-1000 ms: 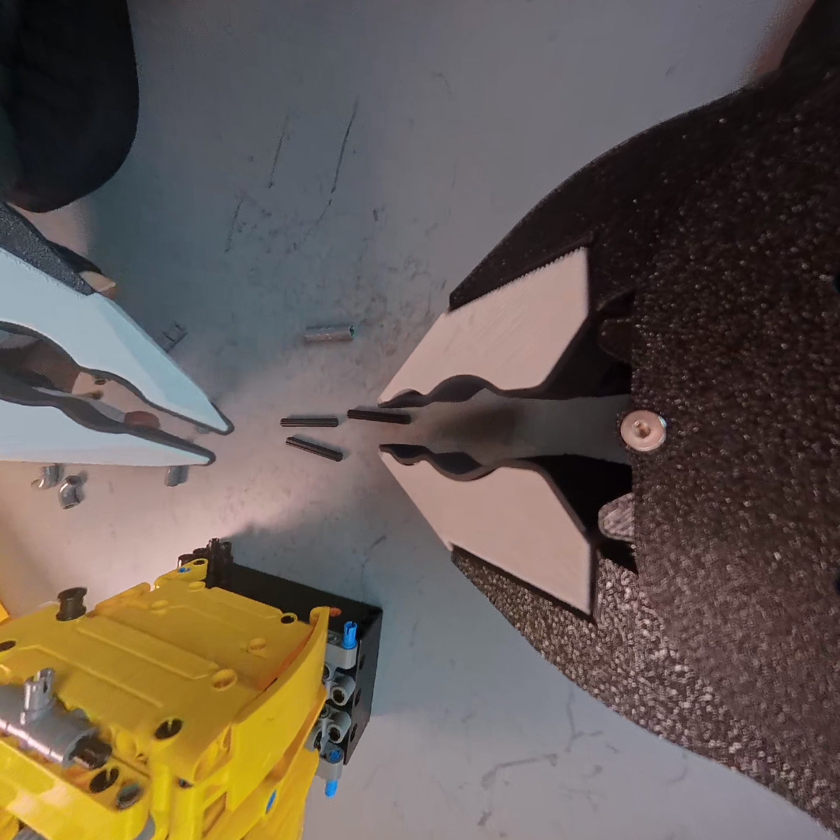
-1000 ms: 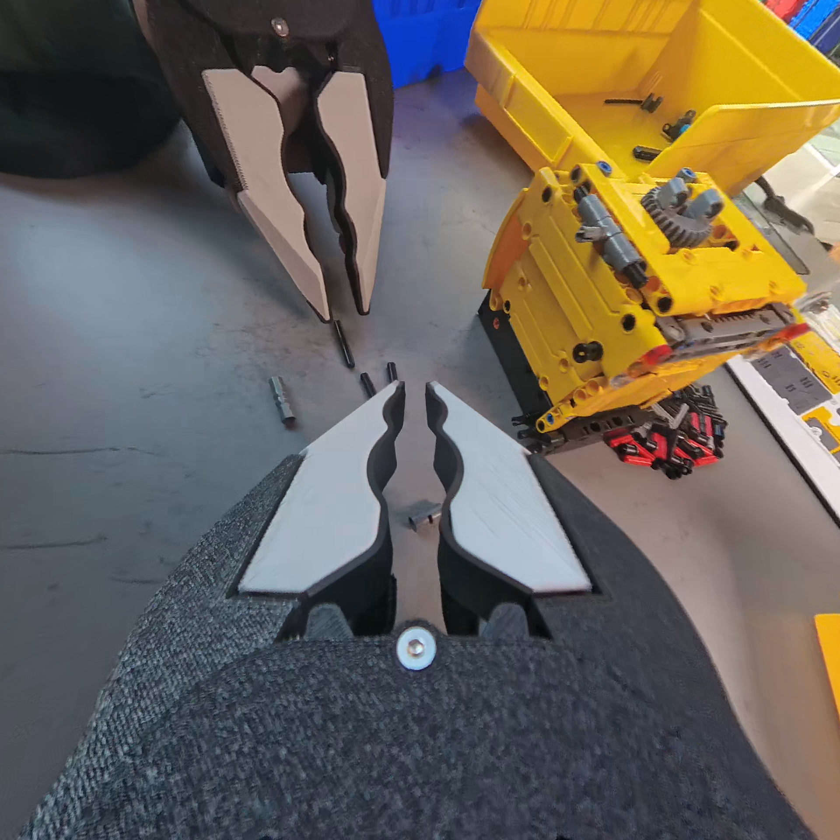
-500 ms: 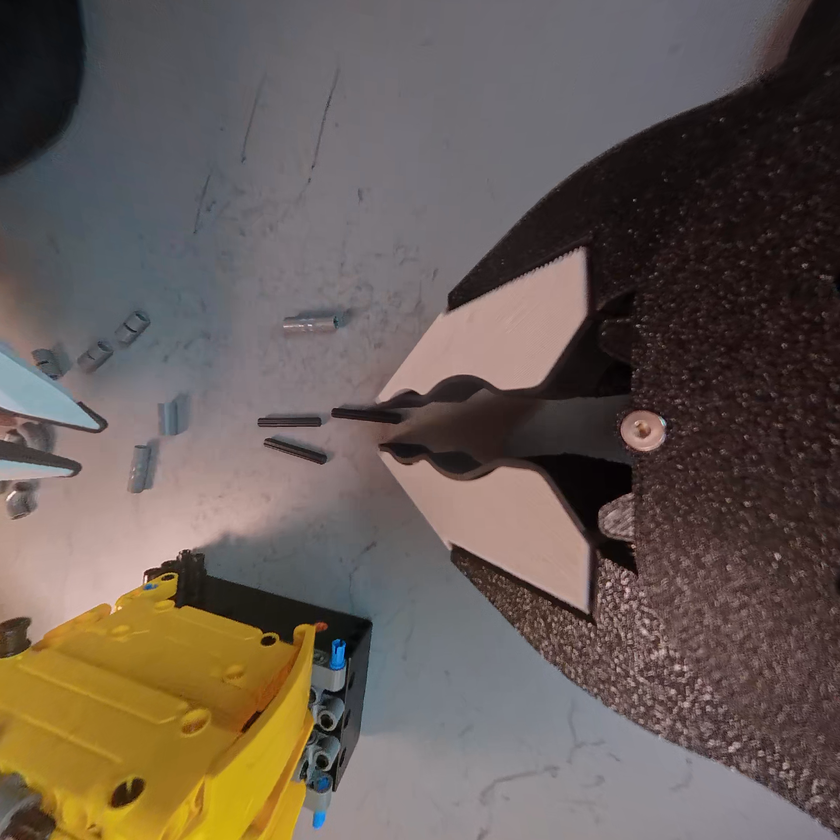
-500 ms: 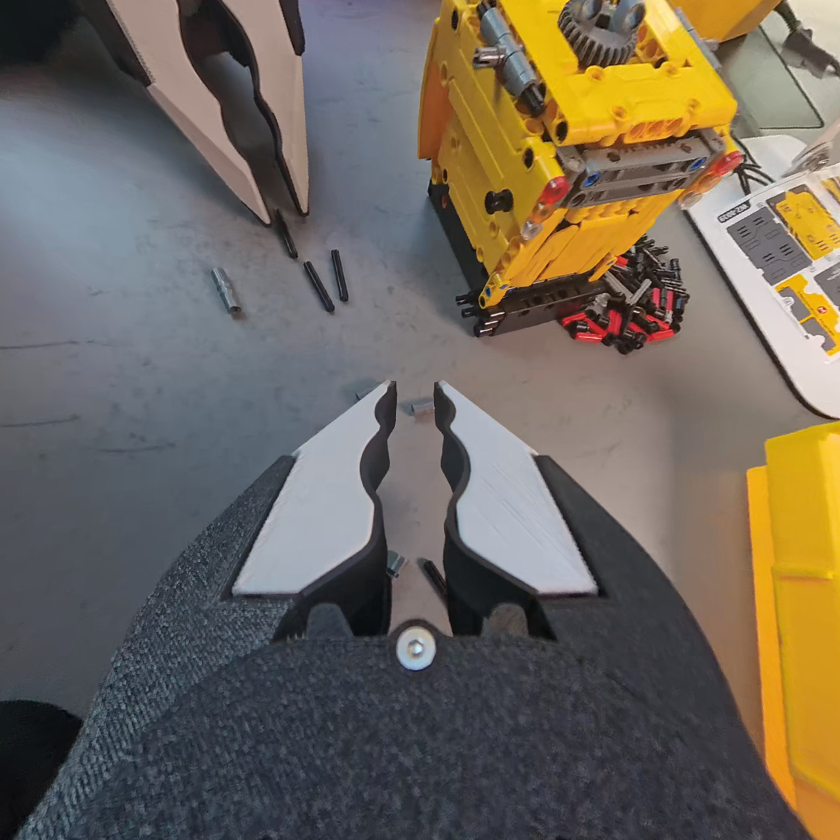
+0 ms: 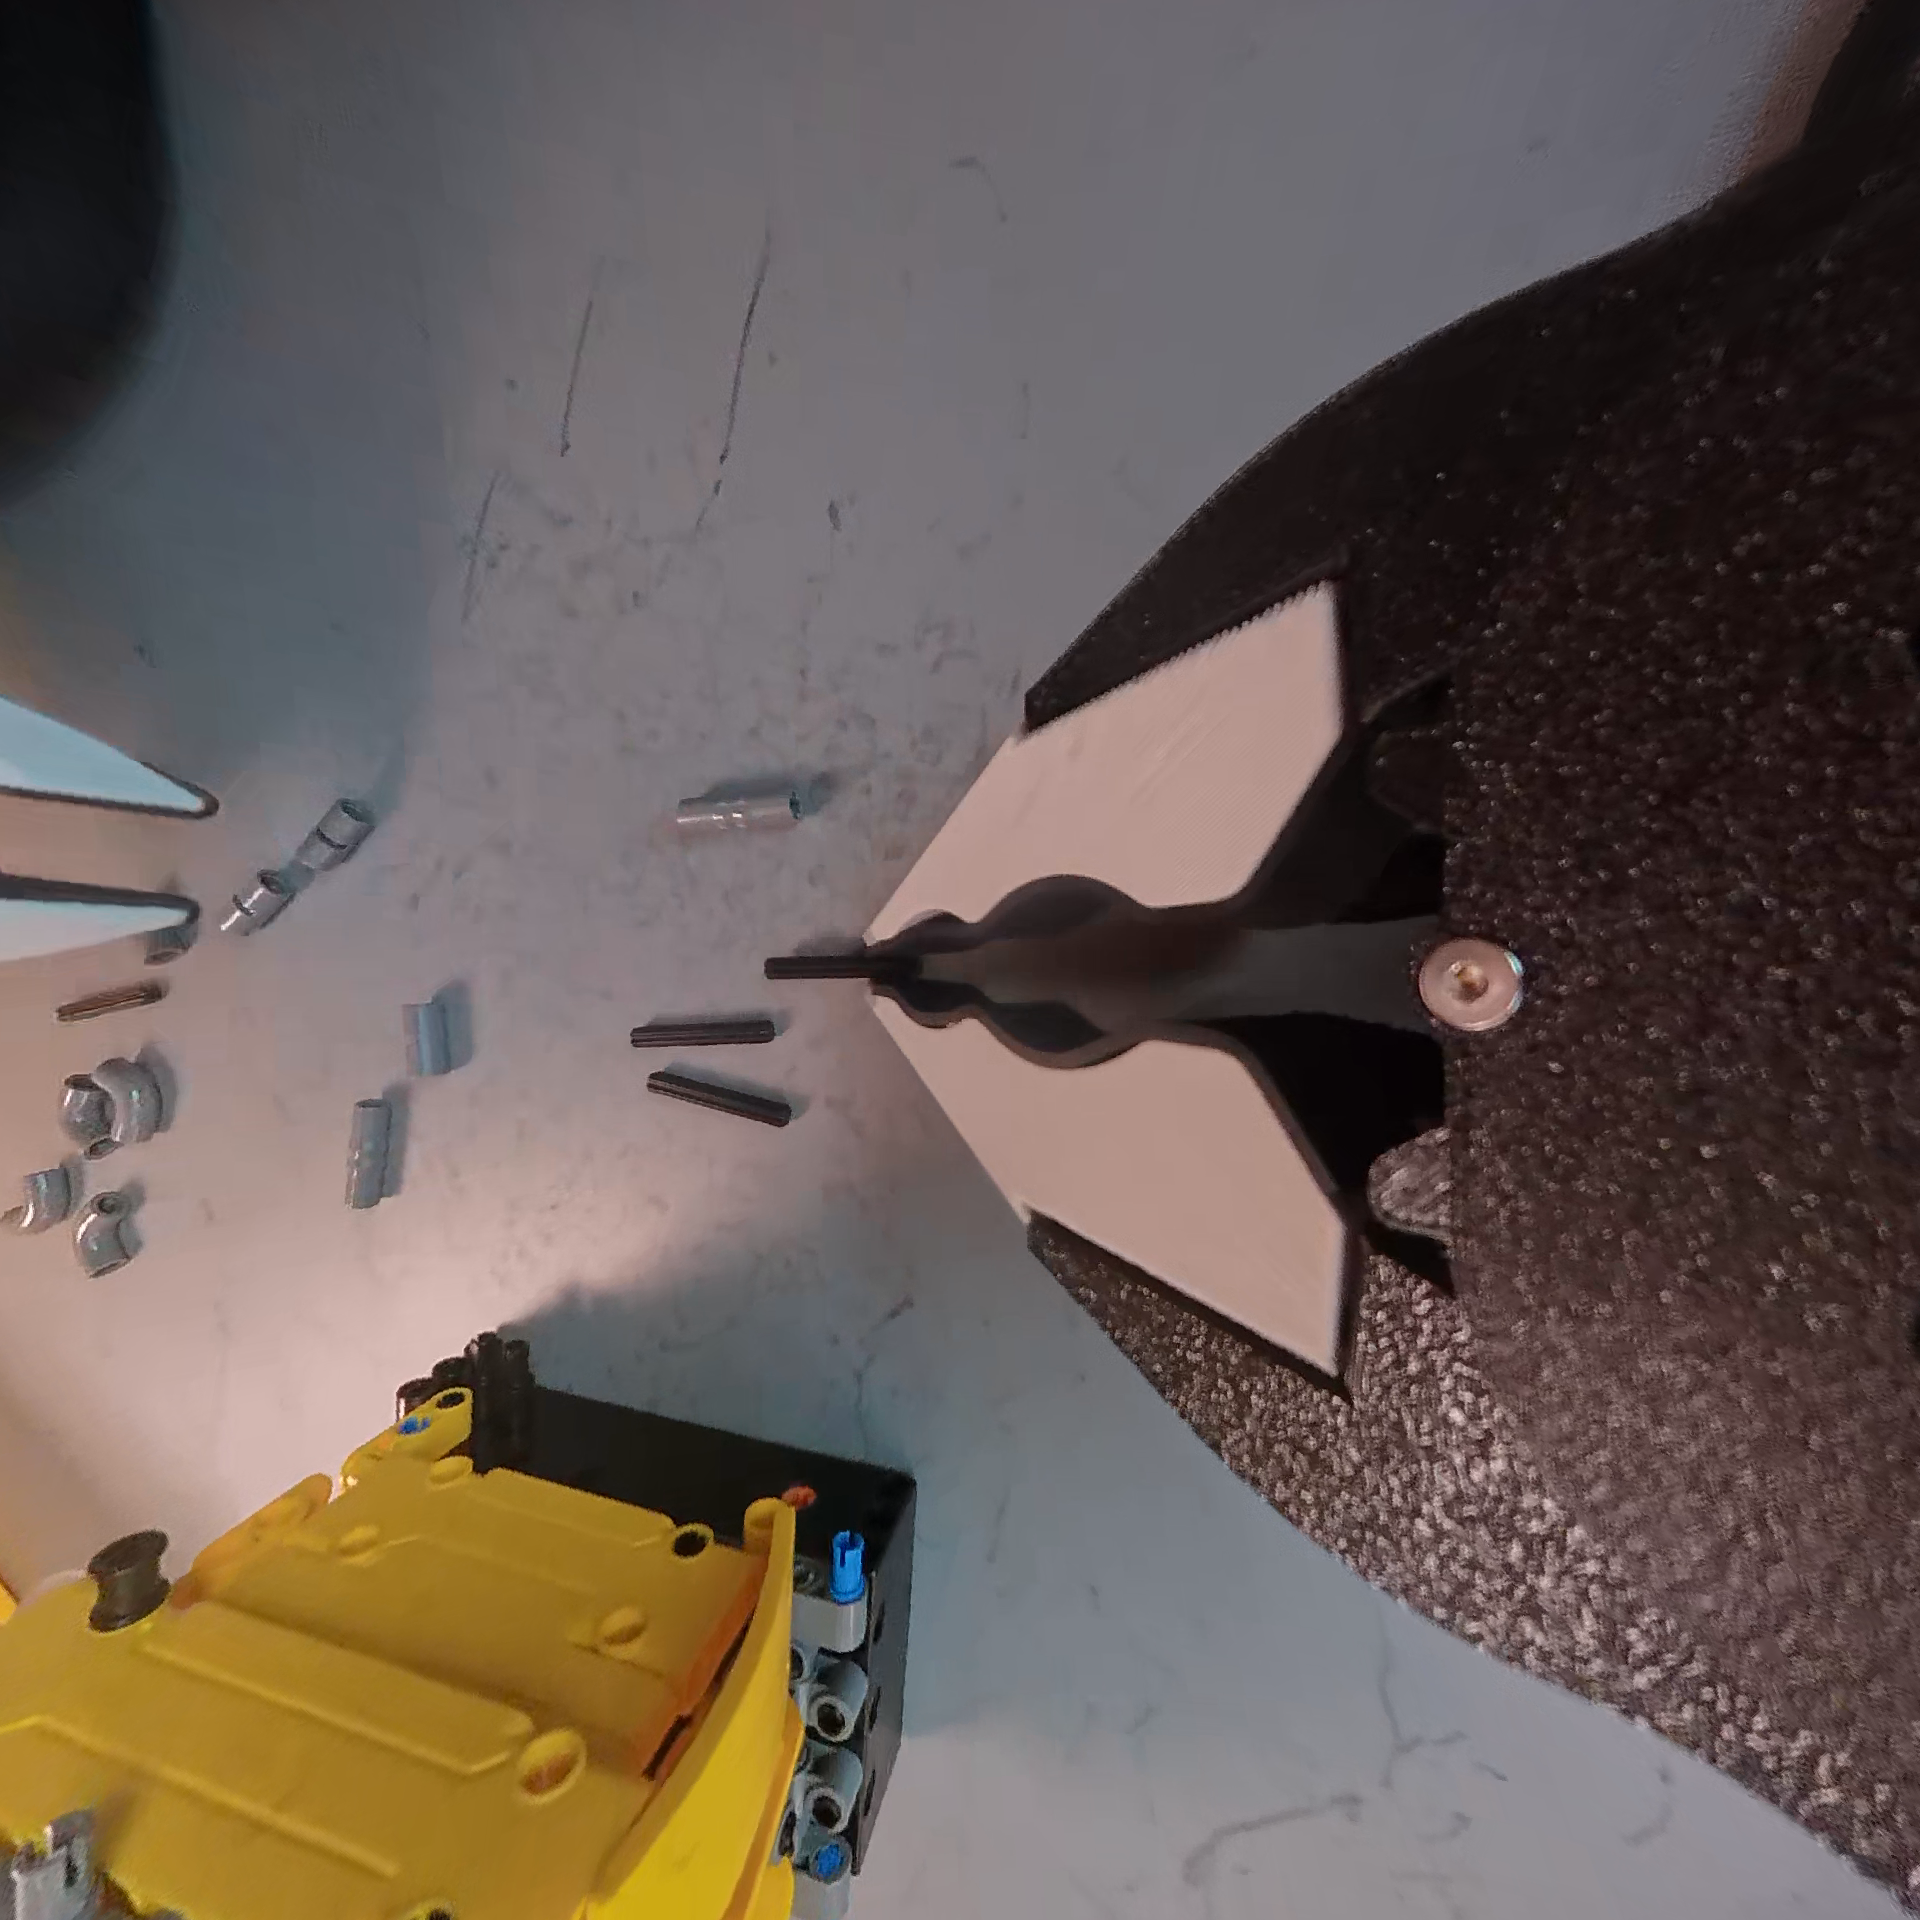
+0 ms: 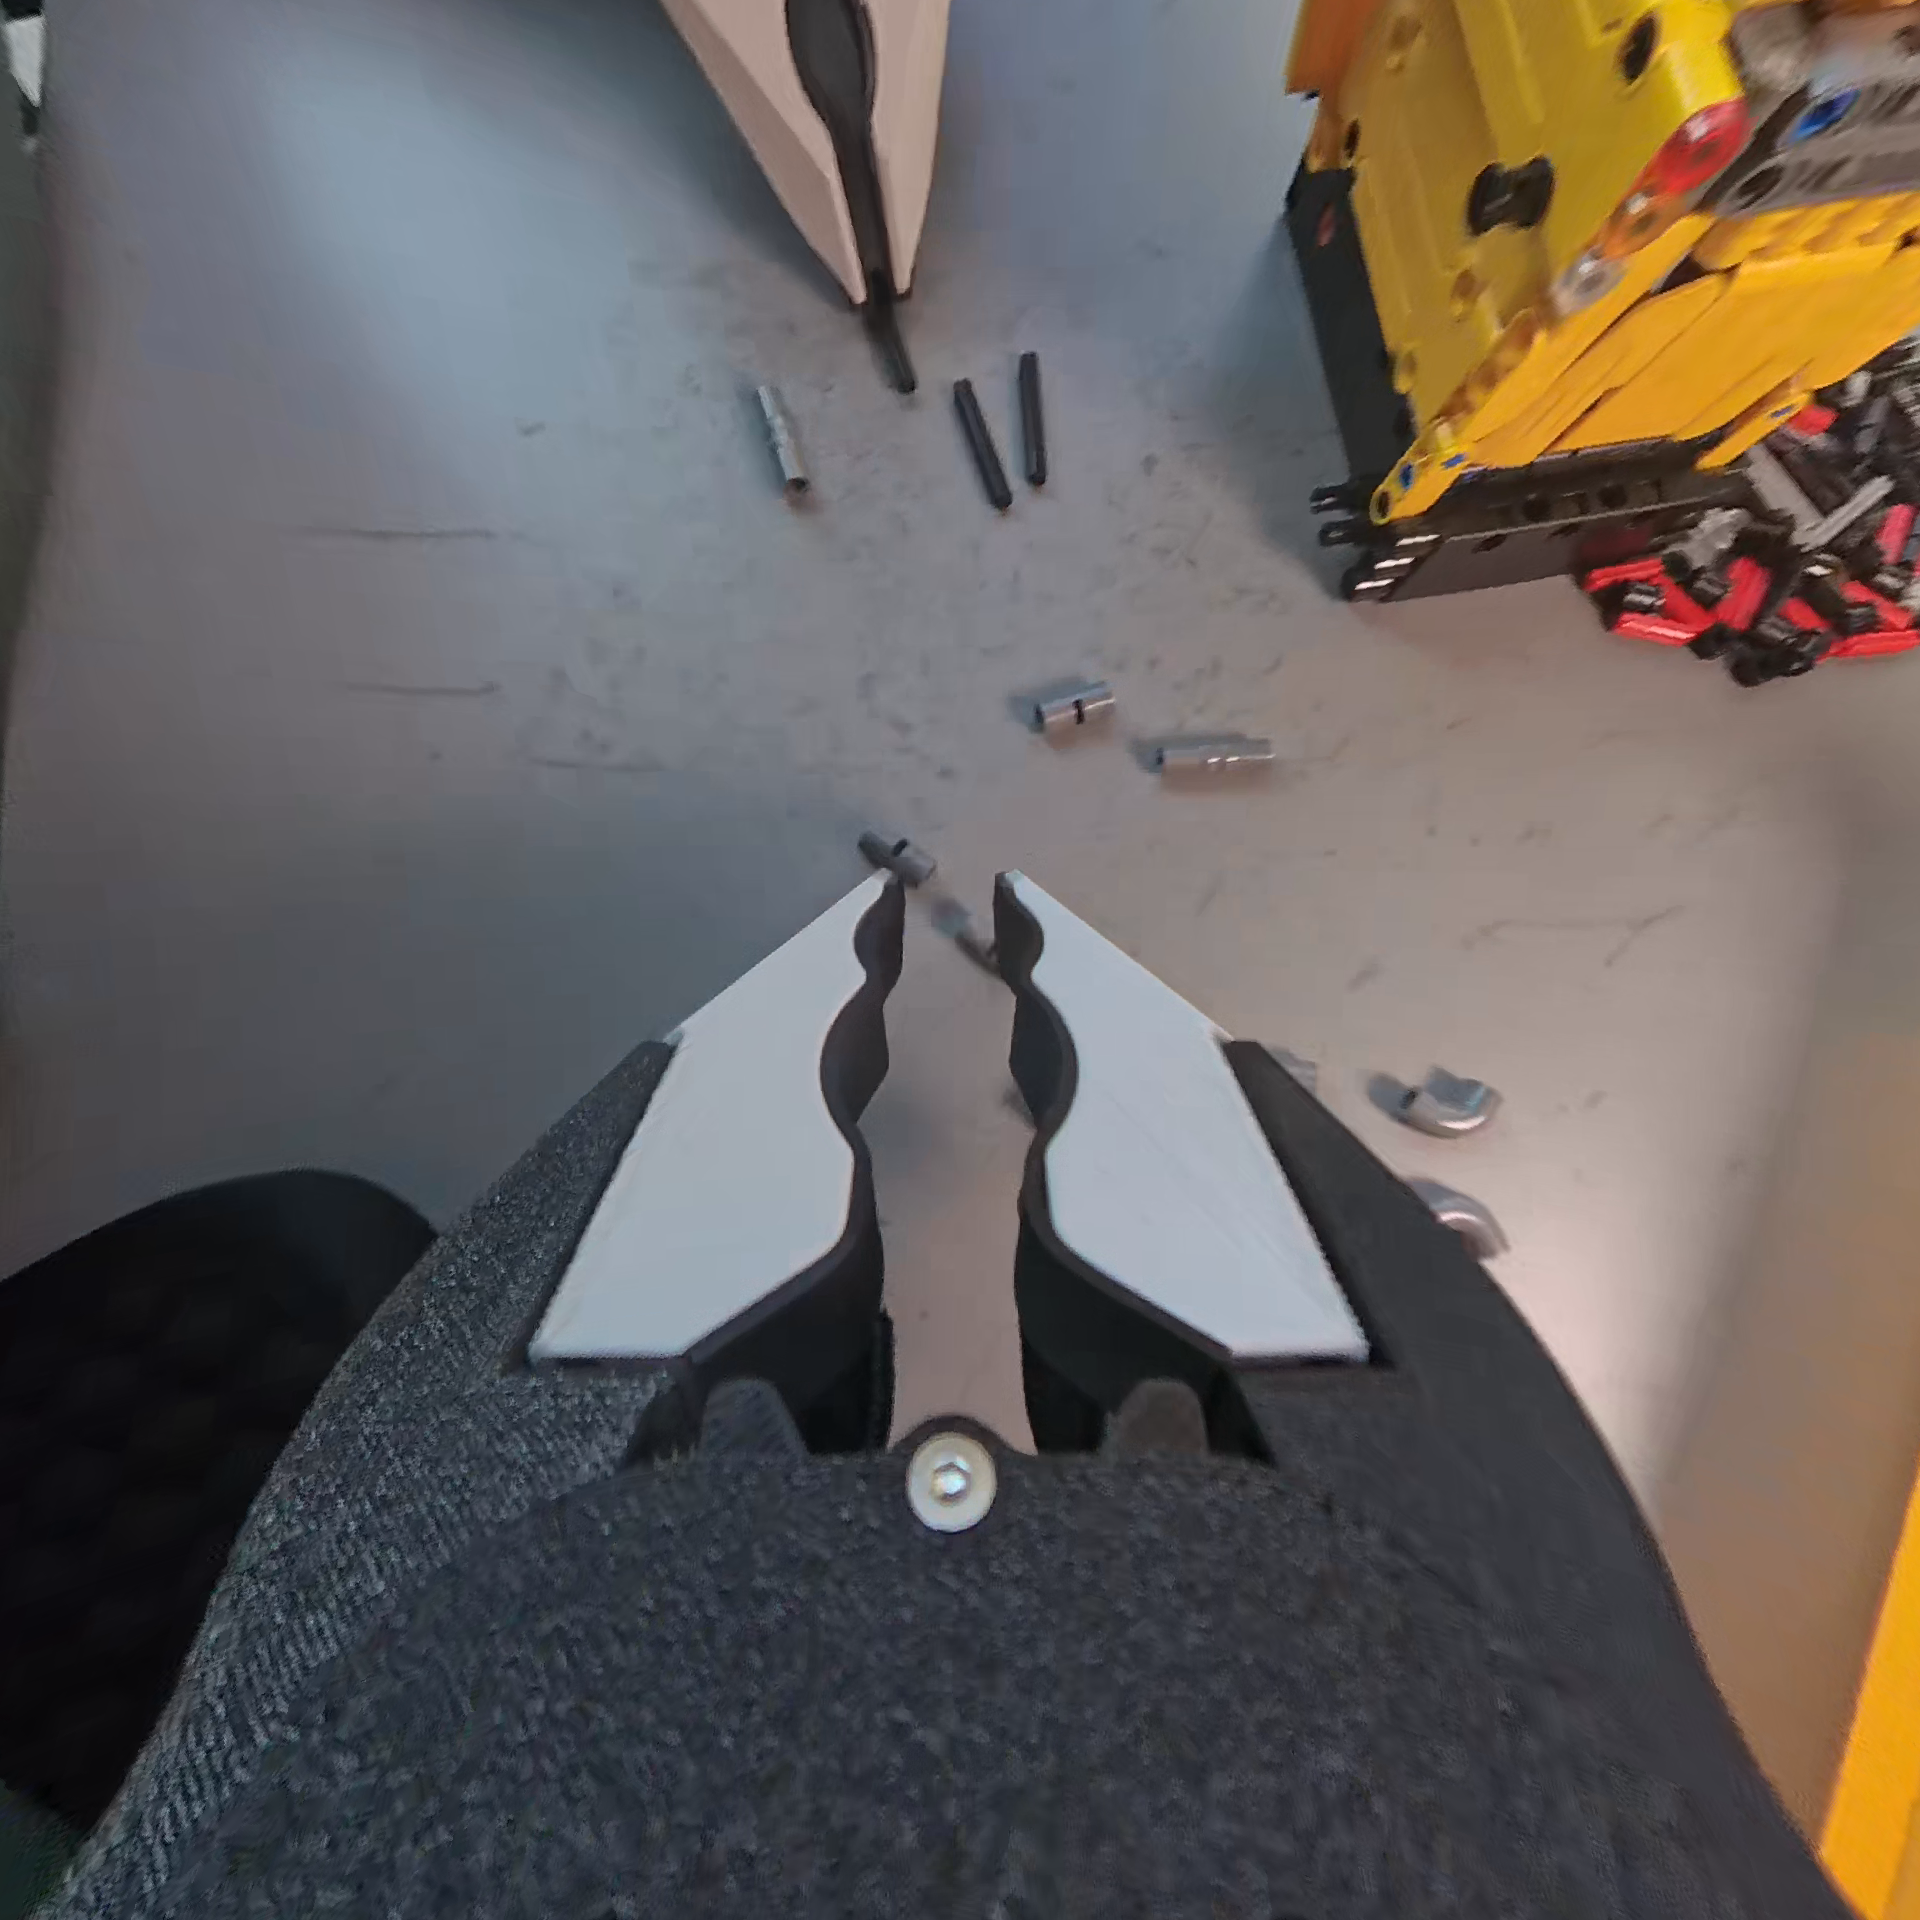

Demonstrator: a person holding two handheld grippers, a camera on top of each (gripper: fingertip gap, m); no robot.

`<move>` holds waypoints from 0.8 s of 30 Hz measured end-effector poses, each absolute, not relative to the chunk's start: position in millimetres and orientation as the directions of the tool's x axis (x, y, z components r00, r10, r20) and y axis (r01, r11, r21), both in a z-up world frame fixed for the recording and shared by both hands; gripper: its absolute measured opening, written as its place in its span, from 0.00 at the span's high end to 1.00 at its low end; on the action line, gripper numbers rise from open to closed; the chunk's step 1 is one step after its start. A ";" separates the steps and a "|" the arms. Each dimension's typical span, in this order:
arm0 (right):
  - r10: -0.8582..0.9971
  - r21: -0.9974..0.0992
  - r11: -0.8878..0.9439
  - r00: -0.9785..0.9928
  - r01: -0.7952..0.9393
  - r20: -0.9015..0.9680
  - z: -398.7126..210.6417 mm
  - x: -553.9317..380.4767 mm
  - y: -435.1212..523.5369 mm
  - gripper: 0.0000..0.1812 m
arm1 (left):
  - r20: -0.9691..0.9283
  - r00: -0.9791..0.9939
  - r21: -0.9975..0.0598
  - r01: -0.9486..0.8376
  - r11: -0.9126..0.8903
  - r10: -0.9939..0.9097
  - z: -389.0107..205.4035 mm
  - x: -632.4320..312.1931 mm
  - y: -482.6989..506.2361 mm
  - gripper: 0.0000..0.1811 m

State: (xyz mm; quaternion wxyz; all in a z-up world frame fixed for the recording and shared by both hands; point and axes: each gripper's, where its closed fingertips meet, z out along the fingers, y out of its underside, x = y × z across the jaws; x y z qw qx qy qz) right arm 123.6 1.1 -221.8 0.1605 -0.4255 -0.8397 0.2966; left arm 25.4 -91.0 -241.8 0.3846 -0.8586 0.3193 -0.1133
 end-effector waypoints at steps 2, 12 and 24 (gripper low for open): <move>0.789 -0.608 0.478 -0.614 0.635 -0.020 -226.8 132.9 -4.8 0.91 | -0.047 0.769 -0.738 -0.456 -0.497 -0.637 -240.5 26.6 -91.1 0.99; 0.846 -0.476 0.507 -0.520 0.719 0.117 -233.9 130.6 27.1 0.91 | -0.066 0.773 -0.727 -0.471 -0.500 -0.632 -243.2 24.6 -90.4 0.98; 0.935 -0.410 0.332 -0.239 0.849 0.263 -223.6 126.6 86.0 0.91 | -0.066 0.772 -0.725 -0.472 -0.501 -0.632 -243.7 24.3 -90.7 0.98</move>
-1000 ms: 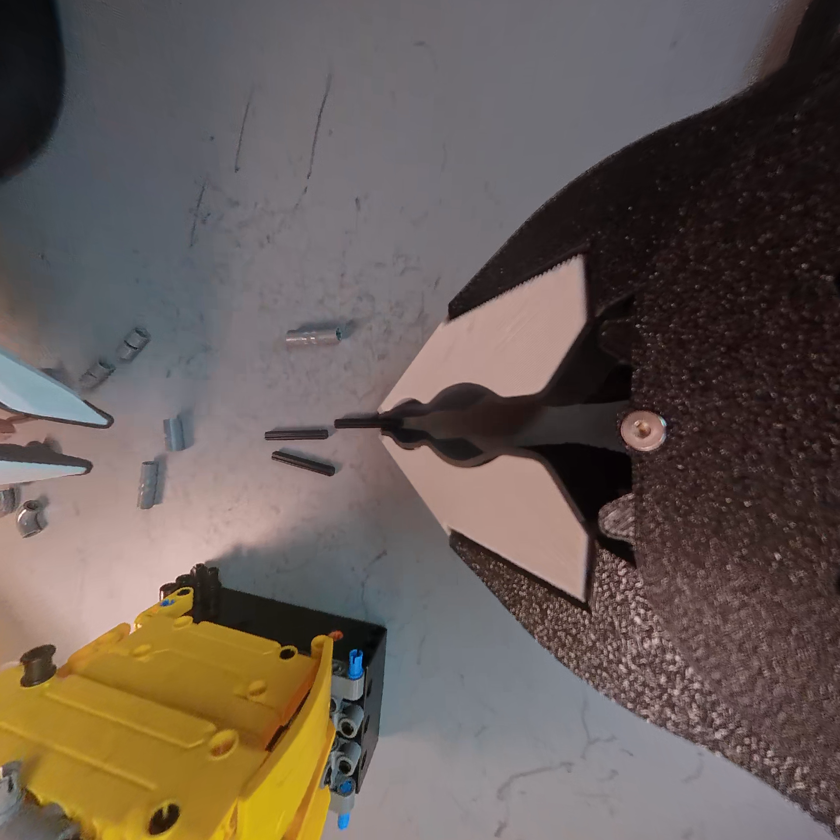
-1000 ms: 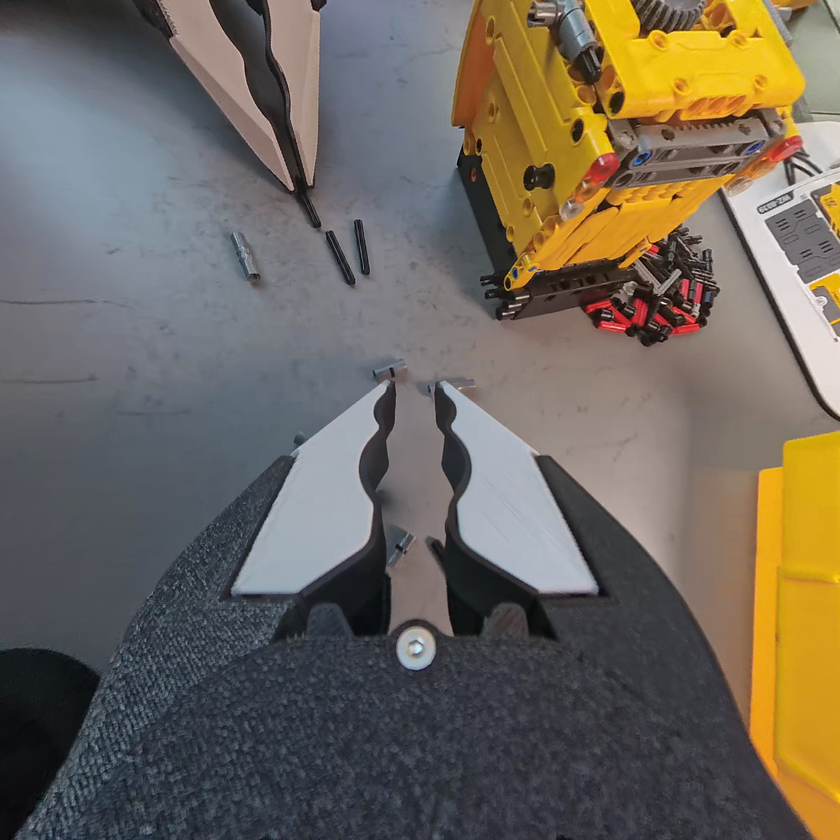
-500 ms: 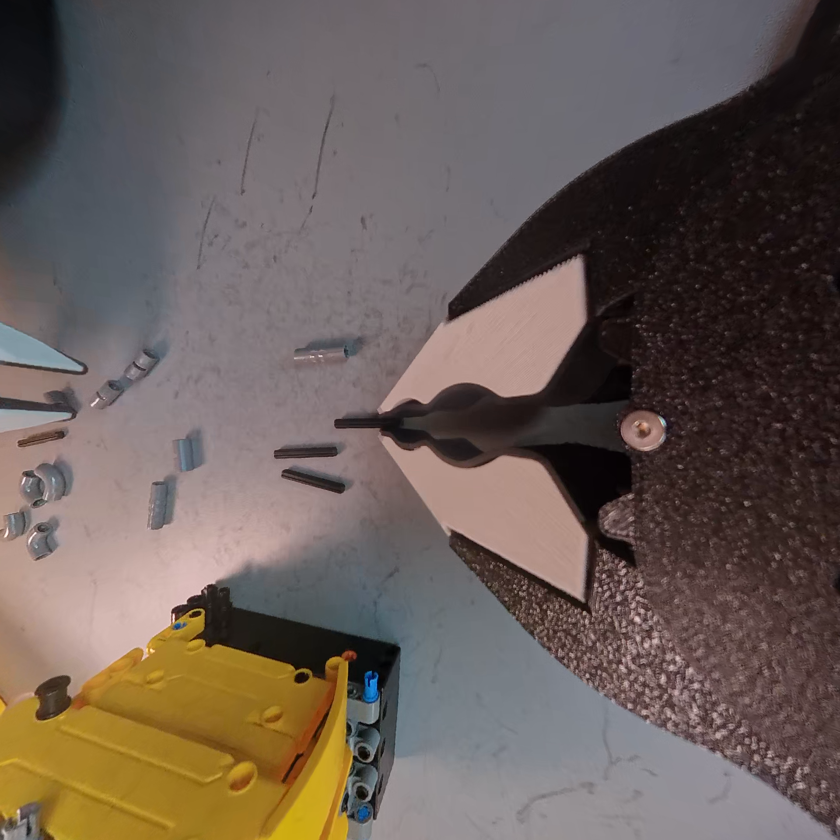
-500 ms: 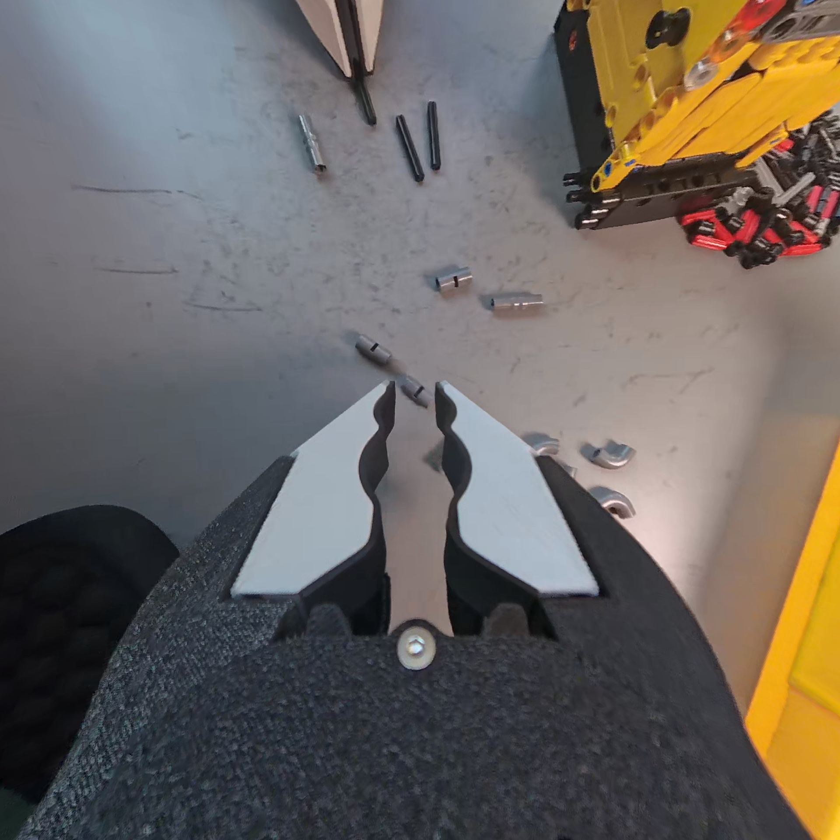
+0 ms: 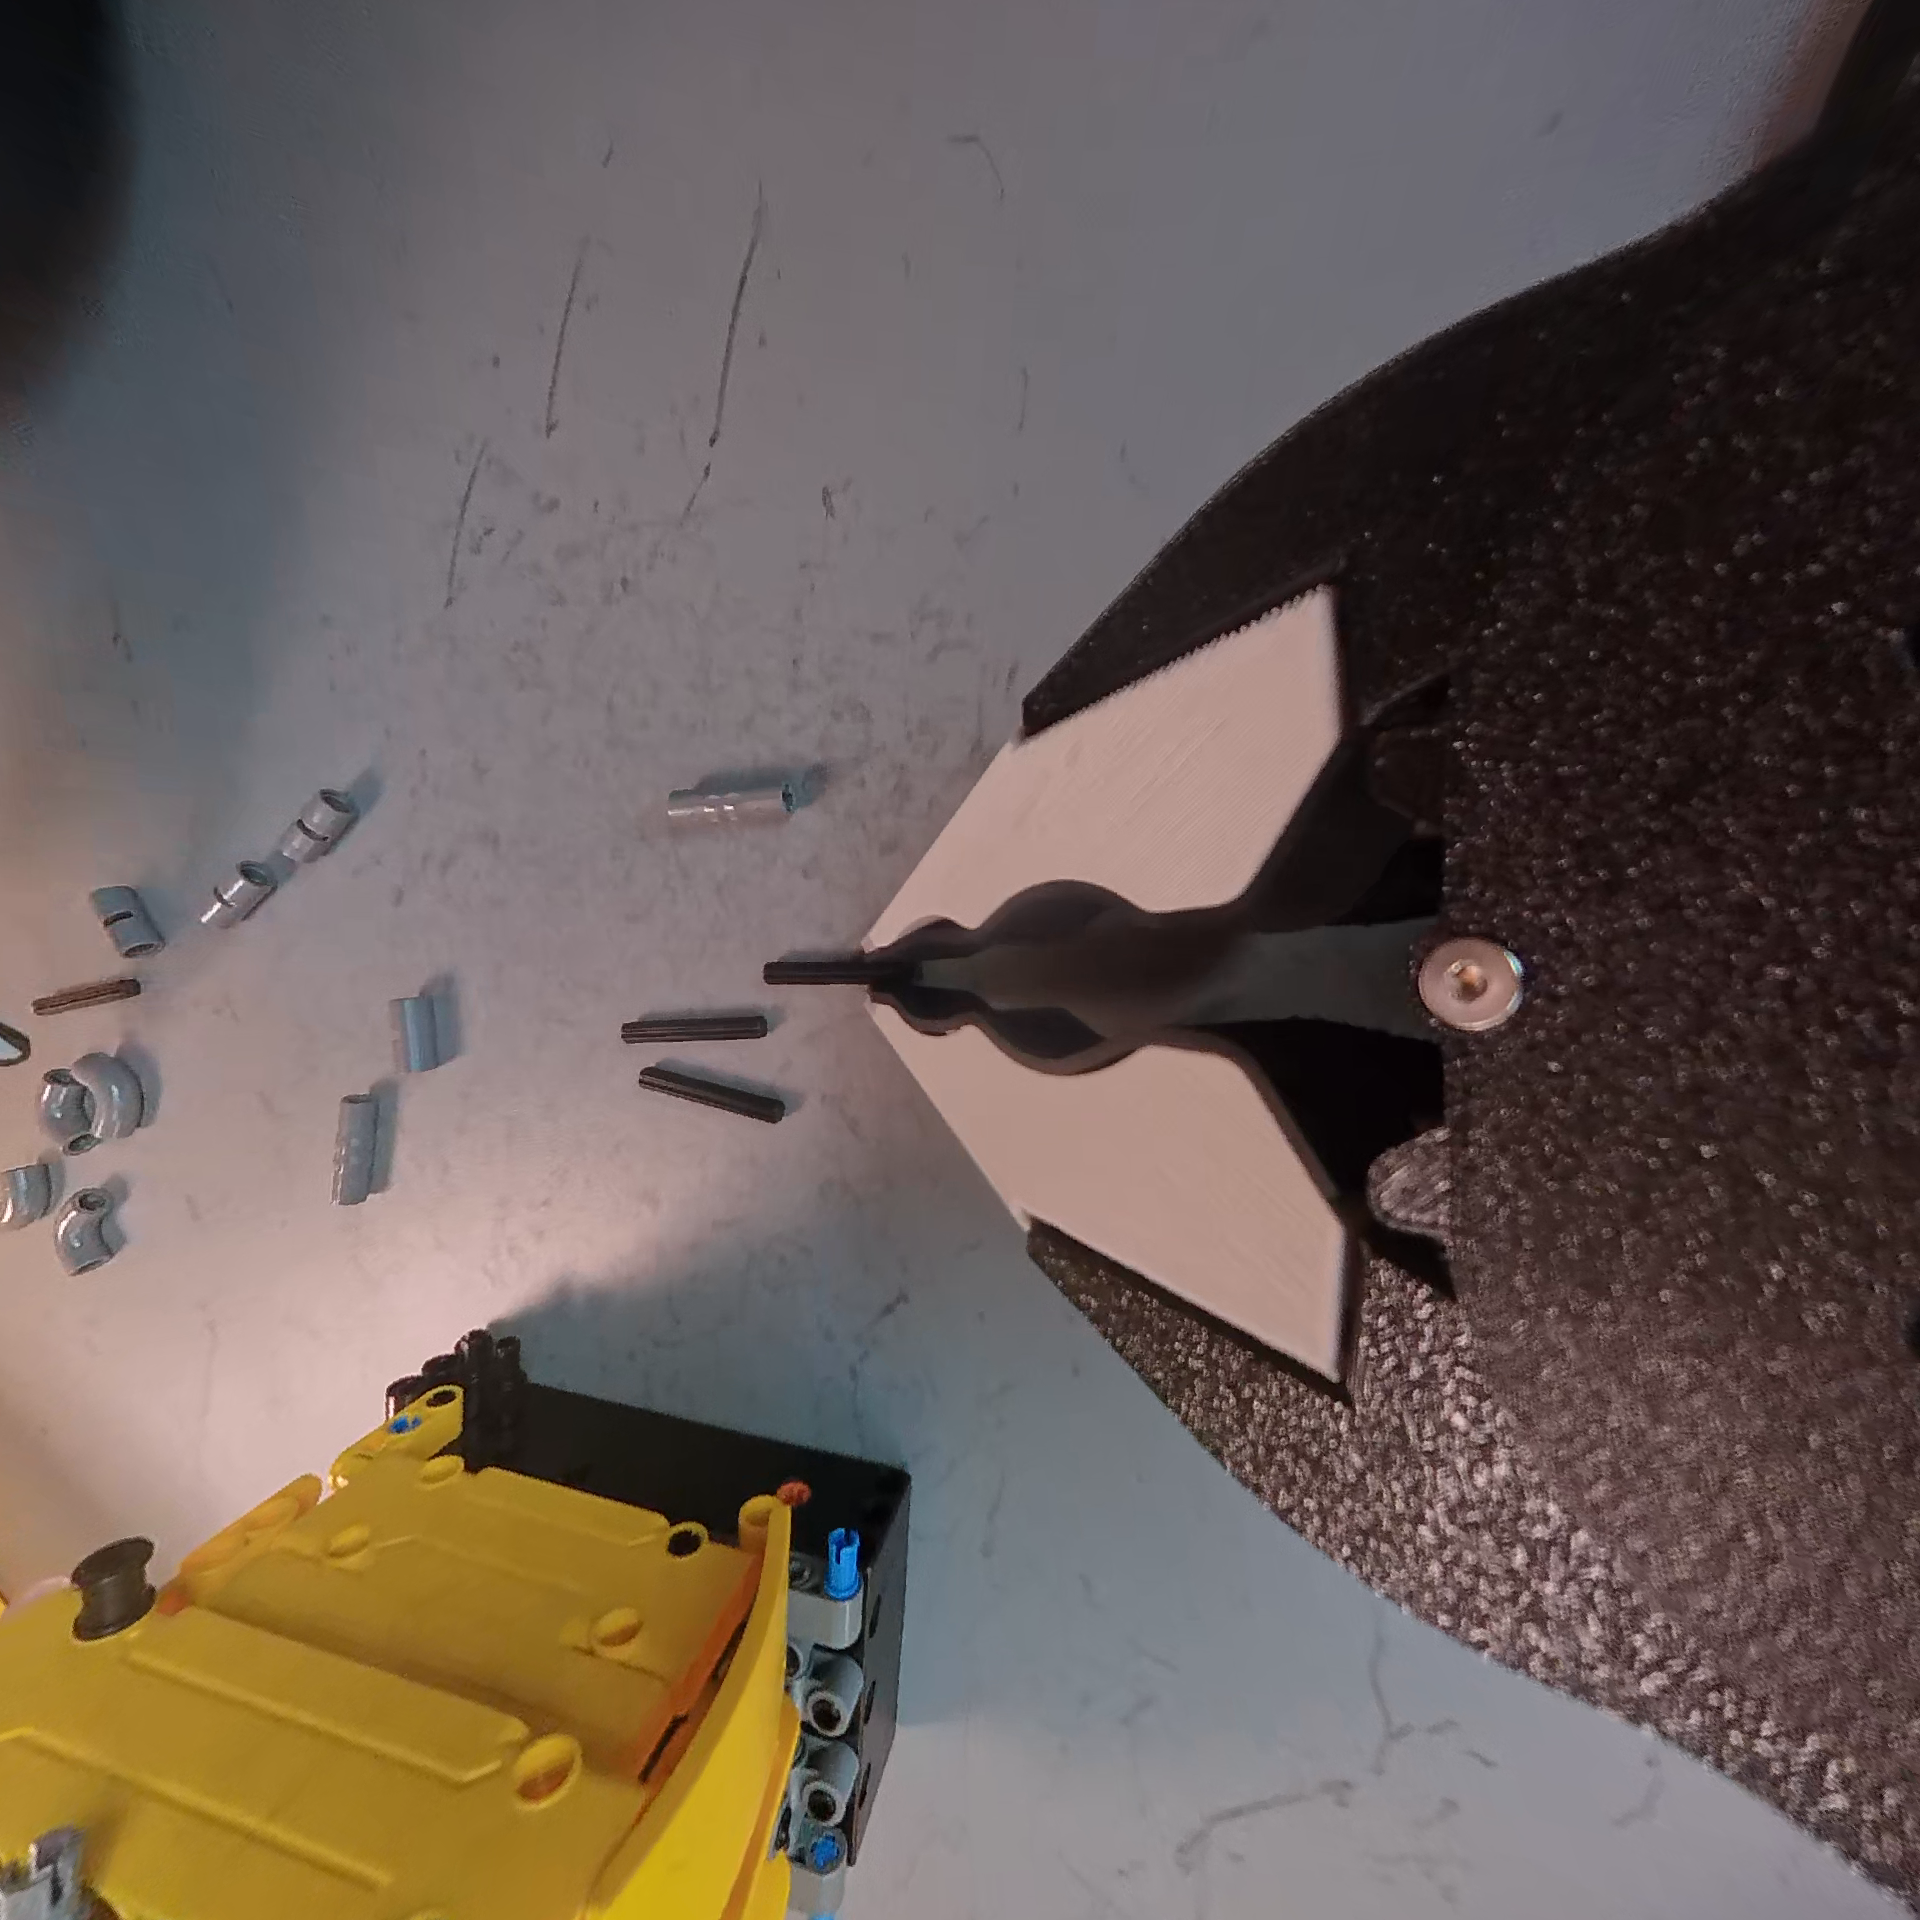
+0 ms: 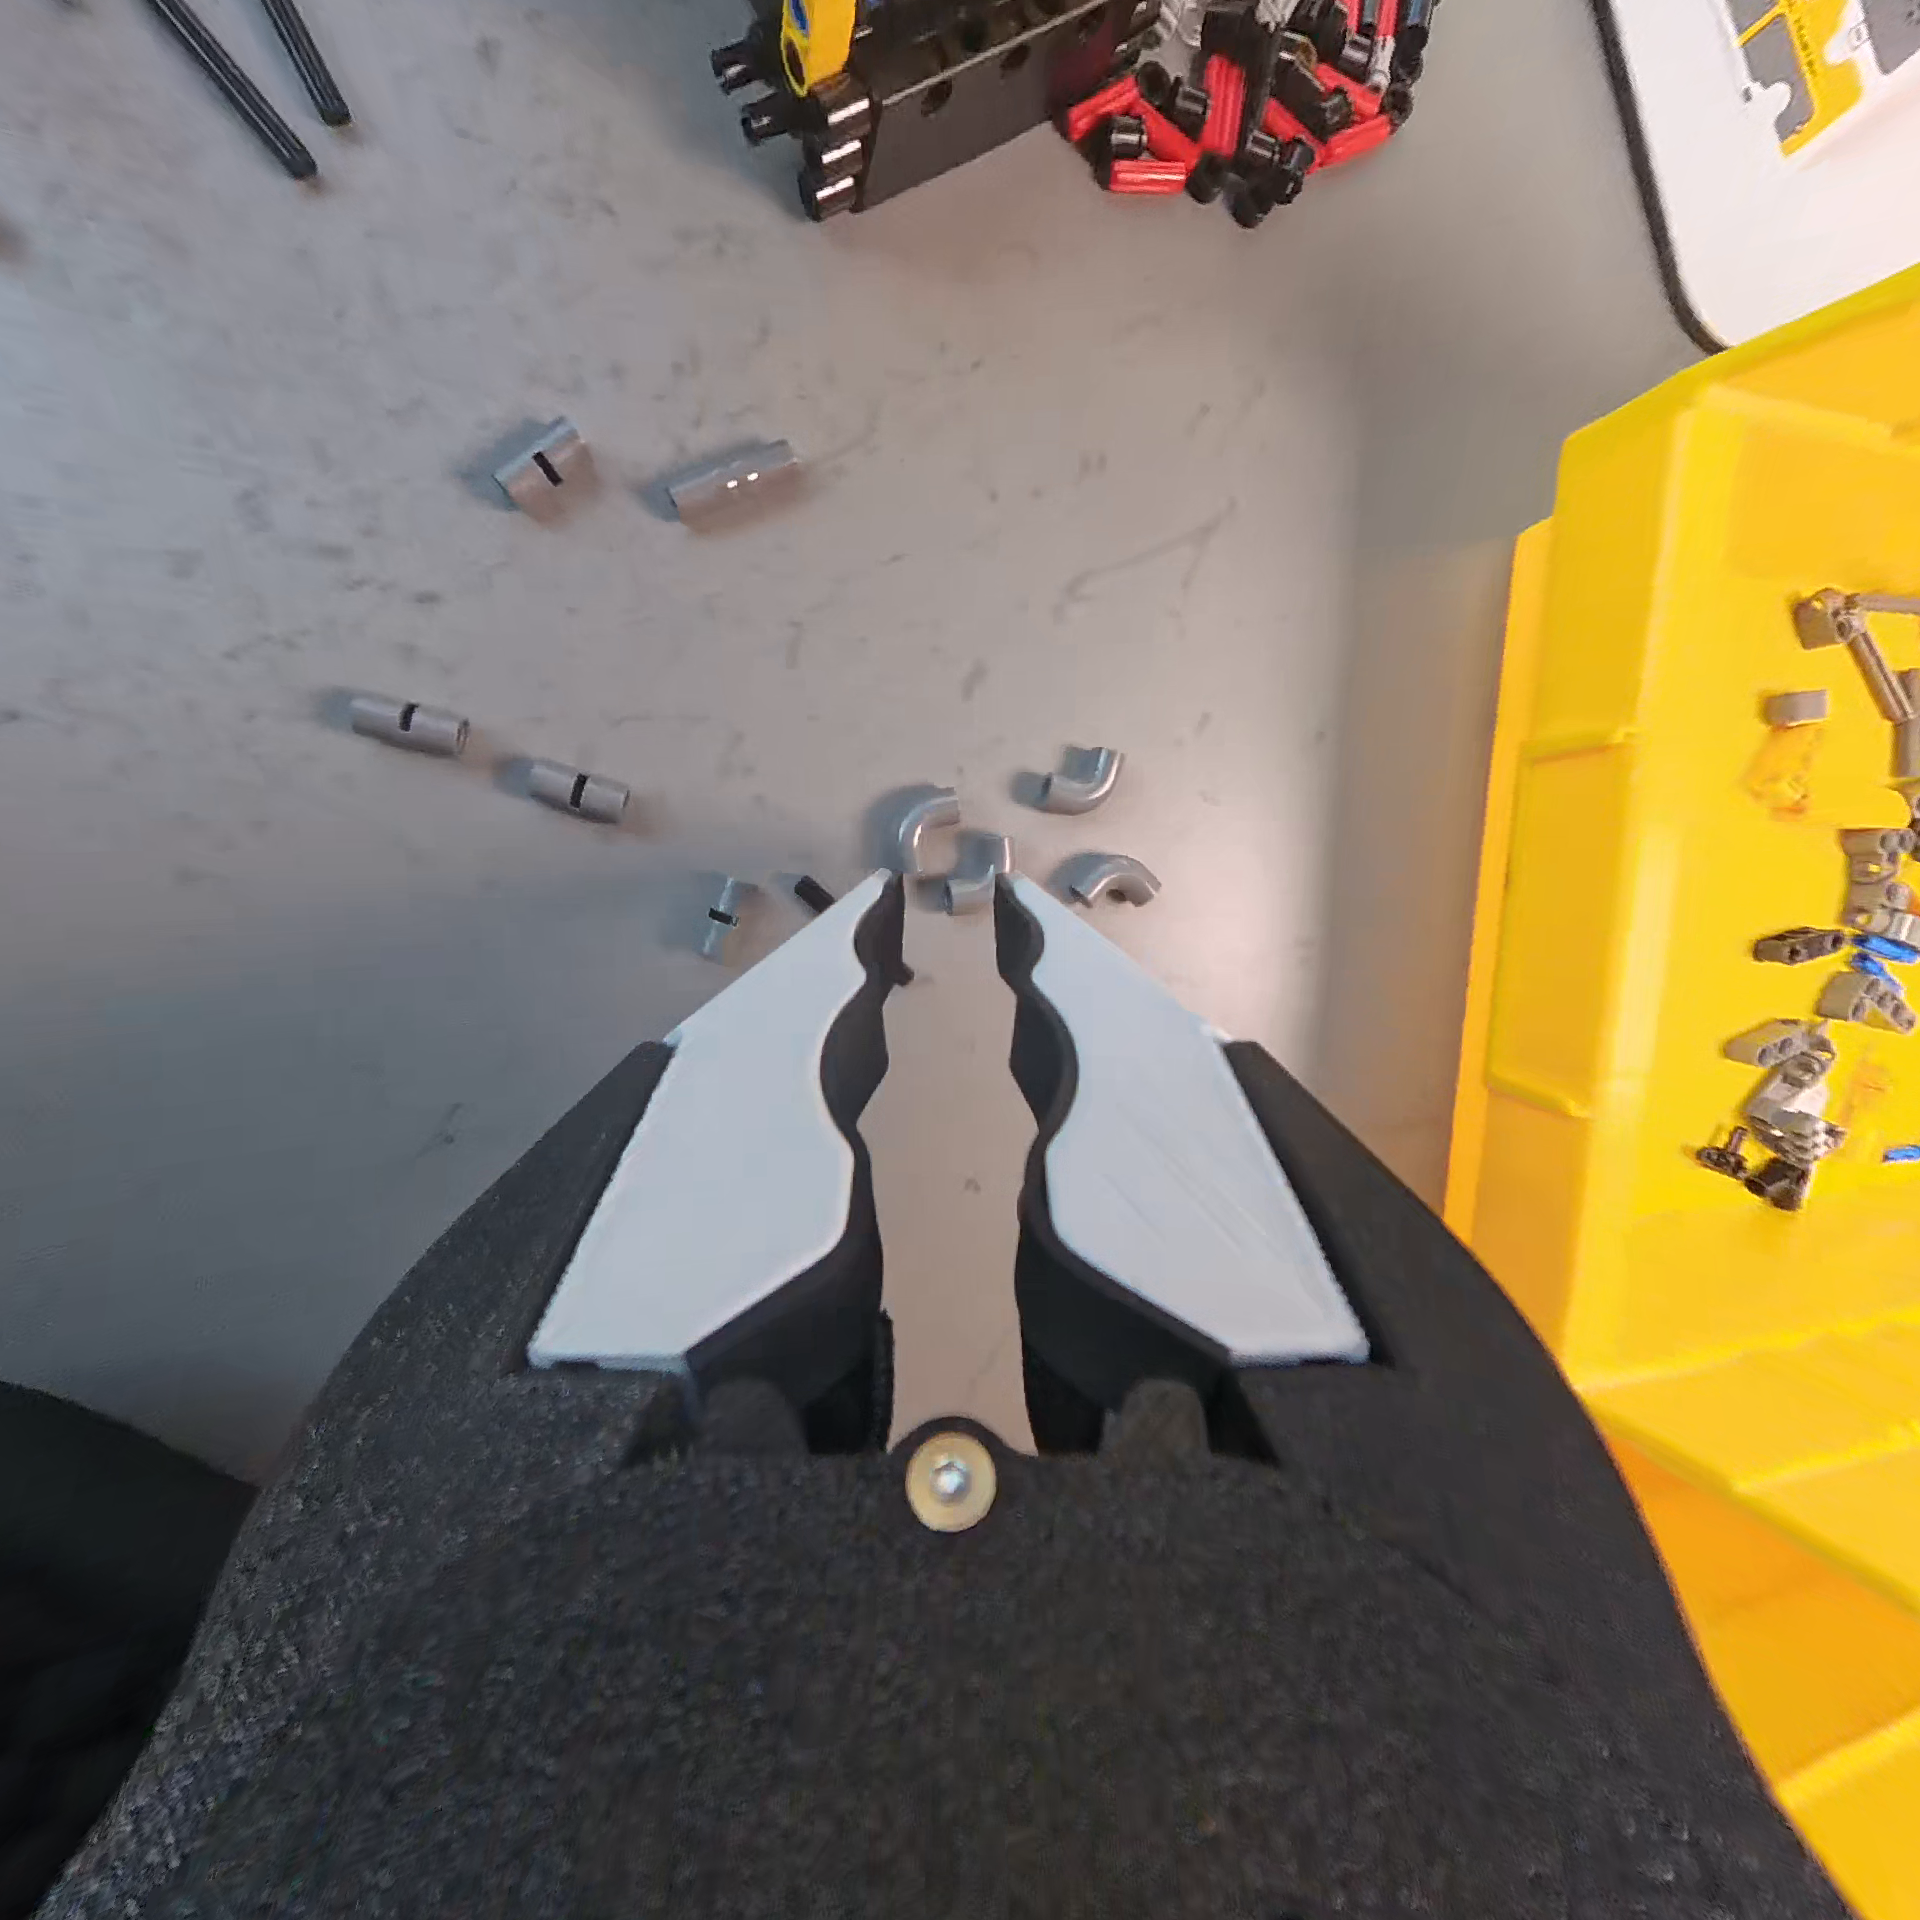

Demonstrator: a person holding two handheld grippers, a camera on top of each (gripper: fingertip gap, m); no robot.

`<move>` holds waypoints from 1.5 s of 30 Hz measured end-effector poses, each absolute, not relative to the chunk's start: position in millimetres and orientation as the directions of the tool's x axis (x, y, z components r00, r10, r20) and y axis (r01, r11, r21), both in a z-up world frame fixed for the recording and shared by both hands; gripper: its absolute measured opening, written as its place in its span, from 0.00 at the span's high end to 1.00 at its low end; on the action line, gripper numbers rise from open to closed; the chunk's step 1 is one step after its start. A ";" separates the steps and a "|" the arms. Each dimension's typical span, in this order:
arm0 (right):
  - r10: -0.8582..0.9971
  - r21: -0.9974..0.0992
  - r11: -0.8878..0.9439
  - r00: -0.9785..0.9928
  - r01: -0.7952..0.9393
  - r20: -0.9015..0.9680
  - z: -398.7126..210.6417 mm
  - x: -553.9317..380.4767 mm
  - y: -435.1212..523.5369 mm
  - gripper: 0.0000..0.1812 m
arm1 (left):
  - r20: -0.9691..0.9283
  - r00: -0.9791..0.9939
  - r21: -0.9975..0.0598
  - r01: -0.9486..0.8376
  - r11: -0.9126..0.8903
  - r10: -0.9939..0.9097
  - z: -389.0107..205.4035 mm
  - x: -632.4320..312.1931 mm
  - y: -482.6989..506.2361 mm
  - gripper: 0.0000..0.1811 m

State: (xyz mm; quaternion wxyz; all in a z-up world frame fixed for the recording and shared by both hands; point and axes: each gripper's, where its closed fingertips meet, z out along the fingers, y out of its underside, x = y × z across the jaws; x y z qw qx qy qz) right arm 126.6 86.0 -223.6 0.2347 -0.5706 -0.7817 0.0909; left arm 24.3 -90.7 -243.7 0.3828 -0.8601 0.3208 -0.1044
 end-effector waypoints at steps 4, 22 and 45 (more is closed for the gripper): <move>0.942 -0.439 0.330 -0.261 0.836 0.210 -229.8 118.9 75.8 0.91 | -0.069 0.773 -0.724 -0.474 -0.501 -0.631 -243.8 24.3 -90.8 0.98; 0.680 -0.716 0.584 -0.712 0.383 0.173 -208.4 63.8 -103.7 0.96 | -0.041 0.788 -0.773 -0.414 -0.480 -0.614 -226.9 21.4 -88.6 0.98; 0.613 -0.718 0.677 -0.664 0.162 0.428 -198.2 45.6 -103.1 0.92 | 0.153 0.706 -0.834 -0.283 -0.473 -0.691 -205.9 45.3 -102.5 0.98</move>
